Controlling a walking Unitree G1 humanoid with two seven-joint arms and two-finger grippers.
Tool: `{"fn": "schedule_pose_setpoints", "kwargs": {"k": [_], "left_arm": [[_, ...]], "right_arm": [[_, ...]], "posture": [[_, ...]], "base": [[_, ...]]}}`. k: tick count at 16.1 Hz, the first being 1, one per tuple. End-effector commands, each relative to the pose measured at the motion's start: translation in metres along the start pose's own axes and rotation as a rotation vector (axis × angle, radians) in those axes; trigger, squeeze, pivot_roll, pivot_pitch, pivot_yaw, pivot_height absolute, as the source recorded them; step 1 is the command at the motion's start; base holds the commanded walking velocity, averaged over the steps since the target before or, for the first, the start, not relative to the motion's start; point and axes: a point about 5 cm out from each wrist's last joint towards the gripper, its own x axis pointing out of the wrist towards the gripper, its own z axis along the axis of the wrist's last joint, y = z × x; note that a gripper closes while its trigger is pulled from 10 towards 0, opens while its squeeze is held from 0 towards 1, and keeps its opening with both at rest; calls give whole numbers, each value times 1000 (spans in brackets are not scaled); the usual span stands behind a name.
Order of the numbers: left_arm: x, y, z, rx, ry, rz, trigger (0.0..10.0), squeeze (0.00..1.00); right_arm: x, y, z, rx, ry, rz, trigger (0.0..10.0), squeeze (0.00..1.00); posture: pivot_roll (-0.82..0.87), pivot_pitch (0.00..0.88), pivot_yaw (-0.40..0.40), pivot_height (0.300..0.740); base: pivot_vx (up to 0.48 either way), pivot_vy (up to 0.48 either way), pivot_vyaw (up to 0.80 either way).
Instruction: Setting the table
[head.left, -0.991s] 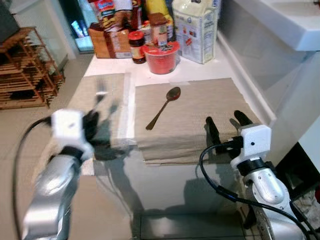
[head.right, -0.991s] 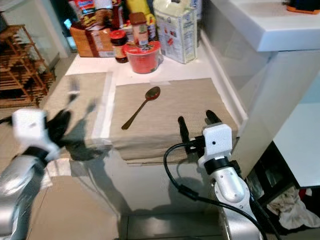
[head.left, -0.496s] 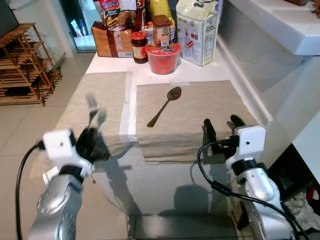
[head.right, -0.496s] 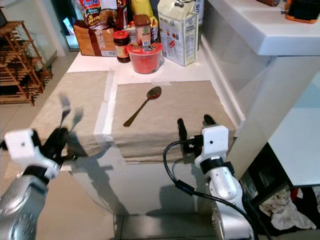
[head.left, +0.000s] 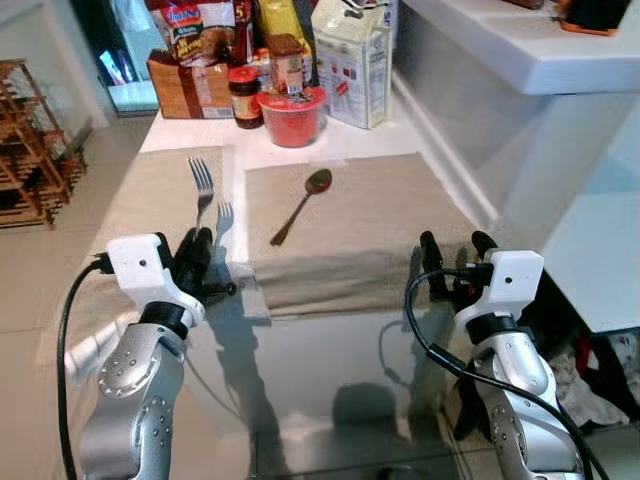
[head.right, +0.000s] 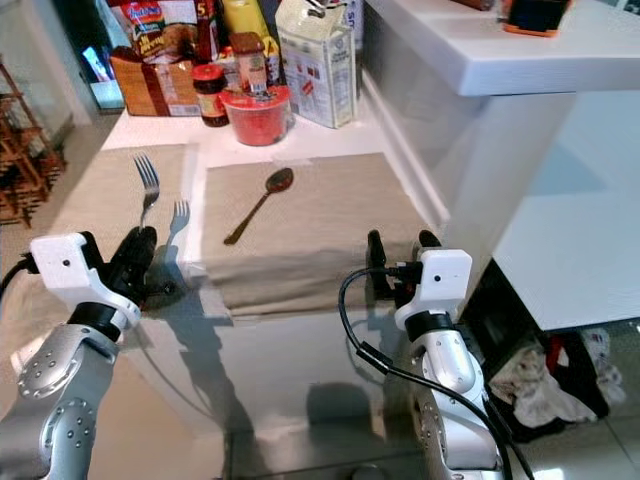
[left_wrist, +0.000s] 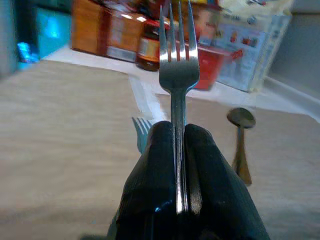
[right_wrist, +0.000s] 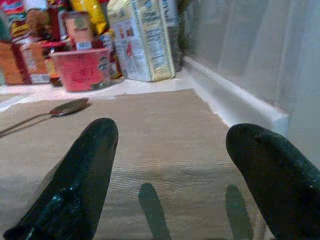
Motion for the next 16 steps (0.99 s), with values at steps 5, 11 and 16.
{"fn": "schedule_pose_setpoints", "kwargs": {"k": [5,11,16], "left_arm": [[3,2,2,44,4,13,0,0],[4,3,2,45,1,24,0,0],[13,0,8,54,-31,5,0,0]], "right_arm": [[7,4,2,-15,-3,54,10000,0],[7,3,1,-25,8,72,10000,0],[11,6,2,-30,6,86,10000,0]], "posture": [[-94,0,49,740],[-96,0,37,740],[-97,0,40,740]], "base": [[0,0,0],[-304,0,0],[0,0,0]]}}
